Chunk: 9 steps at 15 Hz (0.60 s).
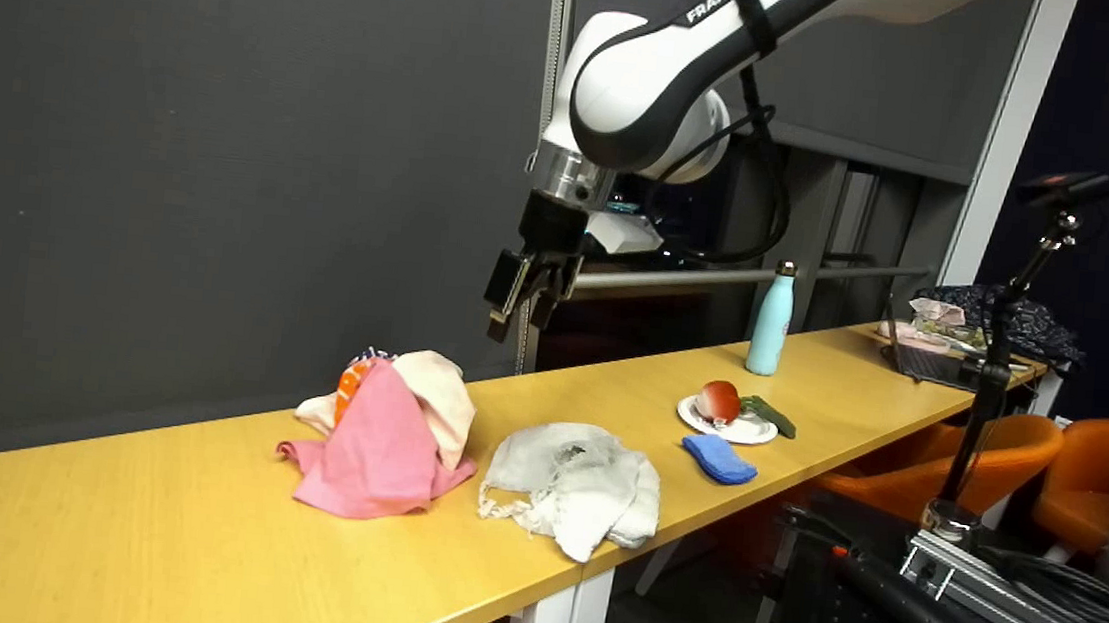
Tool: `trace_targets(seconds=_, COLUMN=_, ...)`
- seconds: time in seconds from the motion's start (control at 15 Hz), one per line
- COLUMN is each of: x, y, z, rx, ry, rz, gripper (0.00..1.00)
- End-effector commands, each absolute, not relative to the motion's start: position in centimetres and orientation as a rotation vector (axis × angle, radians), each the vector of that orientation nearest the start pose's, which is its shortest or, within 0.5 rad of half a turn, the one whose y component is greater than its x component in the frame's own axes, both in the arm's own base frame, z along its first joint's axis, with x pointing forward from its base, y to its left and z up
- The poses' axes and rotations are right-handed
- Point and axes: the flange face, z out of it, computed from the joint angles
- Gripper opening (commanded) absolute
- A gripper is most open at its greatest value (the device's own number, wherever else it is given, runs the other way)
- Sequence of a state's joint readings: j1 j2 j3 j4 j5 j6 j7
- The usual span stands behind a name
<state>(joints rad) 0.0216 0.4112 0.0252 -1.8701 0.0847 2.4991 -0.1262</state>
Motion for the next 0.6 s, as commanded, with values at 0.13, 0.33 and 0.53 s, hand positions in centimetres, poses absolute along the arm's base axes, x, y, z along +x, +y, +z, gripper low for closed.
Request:
trace_targets(seconds=0.13, x=70.3, y=3.1, z=26.1, rx=-3.083, ry=-0.197, rz=-0.376, gripper=1.00)
trace_targets(seconds=0.33, x=72.0, y=3.2, z=22.6, rx=-3.092, ry=-0.162, rz=-0.390, gripper=1.00)
trace_targets(seconds=0.53, x=73.9, y=3.8, z=21.1, rx=-3.083, ry=-0.095, rz=-0.517, gripper=1.00)
